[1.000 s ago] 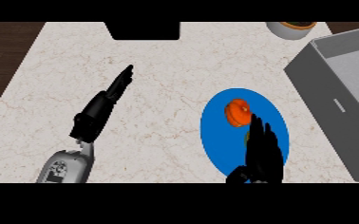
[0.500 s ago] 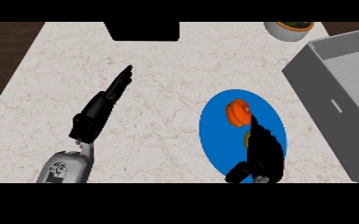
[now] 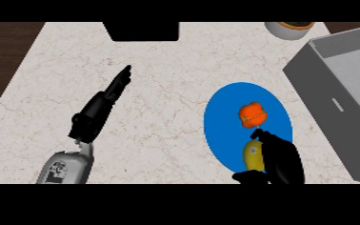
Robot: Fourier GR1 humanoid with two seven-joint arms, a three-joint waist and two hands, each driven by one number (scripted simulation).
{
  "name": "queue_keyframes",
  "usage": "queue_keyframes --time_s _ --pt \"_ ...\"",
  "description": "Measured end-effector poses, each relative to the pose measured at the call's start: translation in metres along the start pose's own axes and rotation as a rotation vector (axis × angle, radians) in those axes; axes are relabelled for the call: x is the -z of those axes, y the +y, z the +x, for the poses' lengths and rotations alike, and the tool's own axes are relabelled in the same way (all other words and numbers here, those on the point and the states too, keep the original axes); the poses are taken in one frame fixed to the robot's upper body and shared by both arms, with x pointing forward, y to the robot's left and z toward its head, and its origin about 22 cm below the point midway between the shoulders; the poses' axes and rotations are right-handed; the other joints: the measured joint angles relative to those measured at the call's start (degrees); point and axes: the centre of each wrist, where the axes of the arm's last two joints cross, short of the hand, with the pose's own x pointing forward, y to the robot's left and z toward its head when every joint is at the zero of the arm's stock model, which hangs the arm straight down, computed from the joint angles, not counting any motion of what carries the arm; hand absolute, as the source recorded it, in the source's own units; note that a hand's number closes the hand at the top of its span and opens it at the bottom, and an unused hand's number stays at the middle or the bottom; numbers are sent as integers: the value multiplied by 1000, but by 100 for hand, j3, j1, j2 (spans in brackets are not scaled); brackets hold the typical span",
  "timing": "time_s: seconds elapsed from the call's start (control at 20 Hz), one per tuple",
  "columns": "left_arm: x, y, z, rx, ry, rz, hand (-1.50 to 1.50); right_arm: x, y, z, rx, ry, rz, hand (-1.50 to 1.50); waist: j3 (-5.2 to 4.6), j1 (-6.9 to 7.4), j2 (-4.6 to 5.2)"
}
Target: Pick the lemon from the plate and place it in the cardboard box
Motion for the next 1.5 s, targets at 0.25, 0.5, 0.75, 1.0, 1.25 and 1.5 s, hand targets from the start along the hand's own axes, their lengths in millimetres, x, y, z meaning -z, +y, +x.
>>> queue_keyframes --time_s 0.25,0.5,0.75,1.0,1.25,1.5 --pt "-1 0 -2 -10 11 12 0 -11 -15 -50 -131 -361 -19 150 35 -107 -17" --pt "-5 9 -4 -11 22 43 0 -13 -54 -109 -166 -575 -125 150 42 -269 -37" --pt "-10 12 -4 -9 29 61 0 -23 -95 -157 -121 -718 -191 150 37 -407 -54" --pt "-16 17 -7 -8 42 80 0 -31 -132 -190 0 -820 -242 150 28 -520 -74" --pt "-19 18 -6 -9 47 86 0 -39 -175 -234 128 -821 -299 150 18 -544 -78" --pt "-15 13 -3 -5 35 63 0 -58 -218 -293 229 -763 -351 150 12 -380 -25"
